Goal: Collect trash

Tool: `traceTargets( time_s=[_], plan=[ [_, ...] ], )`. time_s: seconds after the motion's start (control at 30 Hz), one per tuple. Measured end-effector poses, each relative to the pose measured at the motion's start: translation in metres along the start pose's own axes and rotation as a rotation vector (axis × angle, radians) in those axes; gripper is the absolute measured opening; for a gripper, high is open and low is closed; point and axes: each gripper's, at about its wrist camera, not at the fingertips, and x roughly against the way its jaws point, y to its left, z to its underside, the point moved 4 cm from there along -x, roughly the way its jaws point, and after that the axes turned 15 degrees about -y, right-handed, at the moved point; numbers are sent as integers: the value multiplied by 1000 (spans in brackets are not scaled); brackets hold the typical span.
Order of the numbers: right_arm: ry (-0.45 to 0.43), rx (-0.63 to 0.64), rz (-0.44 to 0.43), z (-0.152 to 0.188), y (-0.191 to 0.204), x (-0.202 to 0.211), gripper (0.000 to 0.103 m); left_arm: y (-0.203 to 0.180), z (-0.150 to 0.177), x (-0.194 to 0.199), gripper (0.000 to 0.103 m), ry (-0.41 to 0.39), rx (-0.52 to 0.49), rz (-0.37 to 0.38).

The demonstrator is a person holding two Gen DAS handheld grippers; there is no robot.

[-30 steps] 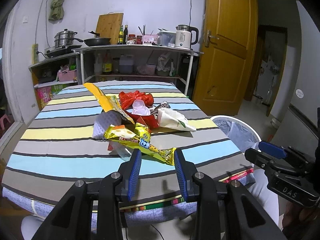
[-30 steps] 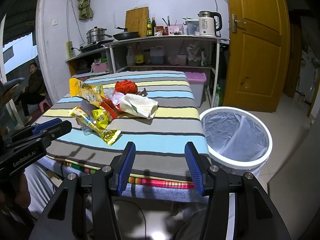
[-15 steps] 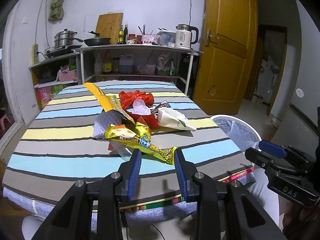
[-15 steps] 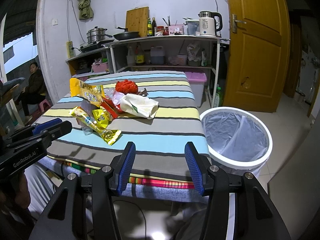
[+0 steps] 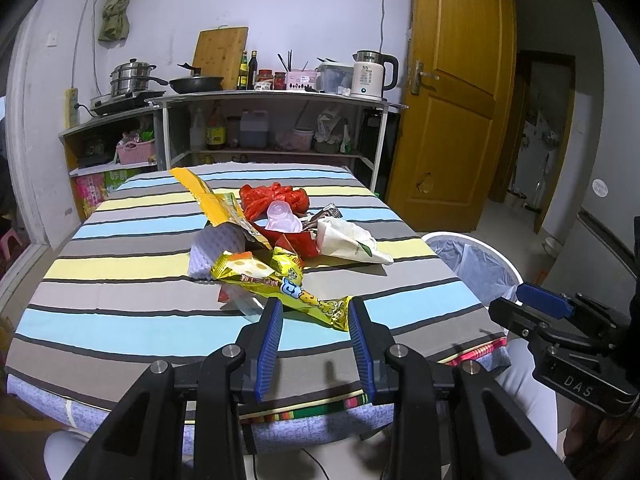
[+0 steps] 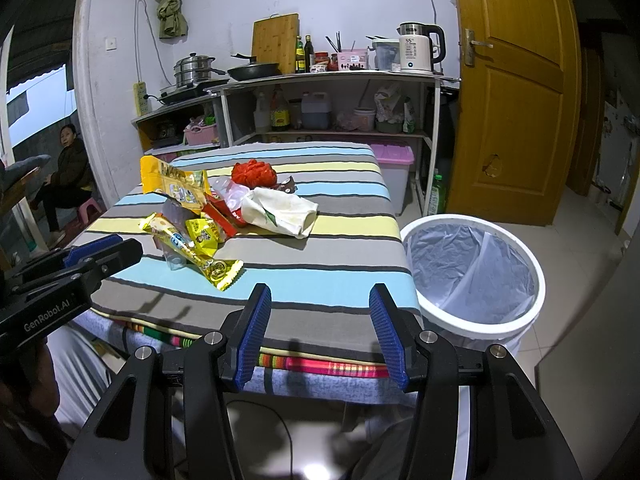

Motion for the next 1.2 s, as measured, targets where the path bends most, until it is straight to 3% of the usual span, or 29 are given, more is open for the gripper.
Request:
traceTargets(
  time_s=[0.83,1.2],
  plan=[
    [-1,2,-1,0,0,-1,52,0,-1,1,33,-7,5,-1],
    [11,16,-25,0,9,-11,52,16,-1,-7,33,3,59,-24]
  ],
)
